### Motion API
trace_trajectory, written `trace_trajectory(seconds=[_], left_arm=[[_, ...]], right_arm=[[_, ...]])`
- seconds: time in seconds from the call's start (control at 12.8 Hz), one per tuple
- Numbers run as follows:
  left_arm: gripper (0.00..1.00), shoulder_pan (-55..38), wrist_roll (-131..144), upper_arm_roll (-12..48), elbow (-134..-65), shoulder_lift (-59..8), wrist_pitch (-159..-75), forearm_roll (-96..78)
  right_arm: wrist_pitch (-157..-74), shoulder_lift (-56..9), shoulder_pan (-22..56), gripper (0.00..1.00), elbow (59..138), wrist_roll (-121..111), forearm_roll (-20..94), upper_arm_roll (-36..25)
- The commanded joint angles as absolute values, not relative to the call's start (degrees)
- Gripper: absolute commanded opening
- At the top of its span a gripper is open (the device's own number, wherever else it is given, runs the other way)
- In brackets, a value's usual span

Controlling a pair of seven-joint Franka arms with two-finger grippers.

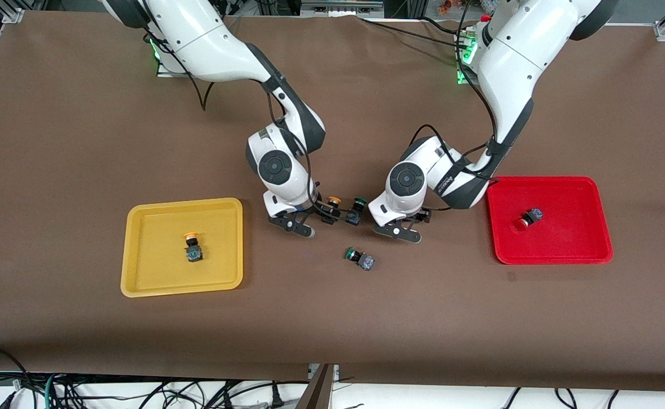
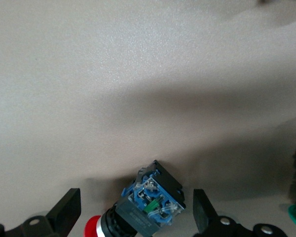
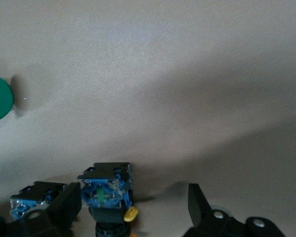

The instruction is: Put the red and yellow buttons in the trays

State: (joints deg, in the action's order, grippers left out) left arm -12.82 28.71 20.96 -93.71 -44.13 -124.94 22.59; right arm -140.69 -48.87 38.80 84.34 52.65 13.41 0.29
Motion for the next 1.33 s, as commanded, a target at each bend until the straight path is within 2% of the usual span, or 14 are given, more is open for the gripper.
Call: trace_trajectory(seconds=[0.0,0.08,0.24,0.31,0.39,0.55,0.63,0.86,1.02,1.1,1.18,1.25], left_arm=[[0.47,-13.4,29.4,20.5,-94.7,-43.1,-125.3,24.2],[0.28,-13.4,29.4,20.6,-94.6,-43.0,-125.1,24.1],[0.16,-13.5,29.4,20.6,-94.7,-42.8,-124.7,24.1],[0.08,-13.4,29.4,20.6,-94.6,-42.5,-124.7,24.1],[0.0,-13.2,29.1,20.6,-94.2,-42.3,-124.5,24.1],[0.0,-12.0,28.7,20.5,-93.5,-39.6,-119.8,24.1],[0.0,-10.3,28.6,20.5,-93.5,-37.5,-116.0,24.0],[0.01,-4.1,23.1,19.7,-93.6,-35.5,-105.4,24.7],[0.06,1.6,17.9,19.6,-93.9,-35.3,-104.9,25.4],[0.17,3.5,13.5,19.4,-93.9,-35.5,-105.2,25.4],[0.34,6.2,9.1,19.4,-93.7,-35.6,-105.9,25.5],[0.62,8.9,4.4,19.6,-93.7,-35.6,-107.8,25.6]], right_arm=[[-143.4,-49.8,40.2,0.88,84.0,54.1,14.4,-0.1],[-143.7,-49.7,40.3,0.74,84.4,53.9,14.3,-0.2],[-143.7,-49.7,40.4,0.5,84.8,53.3,14.3,-0.2],[-143.7,-49.7,40.4,0.49,84.9,53.1,14.3,-0.2],[-143.6,-49.7,40.4,0.44,84.9,52.8,14.2,-0.2],[-143.4,-49.1,40.2,0.24,85.6,50.1,14.1,-0.3],[-142.7,-48.5,40.0,0.2,86.0,49.1,14.1,-0.5],[-136.8,-46.0,39.7,0.2,85.9,46.4,14.1,-2.3],[-132.5,-44.1,39.6,0.2,85.7,43.0,14.1,-4.3],[-130.1,-43.3,39.6,0.2,85.4,40.8,14.2,-5.7],[-127.7,-42.0,39.2,0.2,85.4,37.8,14.2,-7.2],[-125.4,-41.1,38.2,0.2,85.4,33.7,14.3,-8.3]])
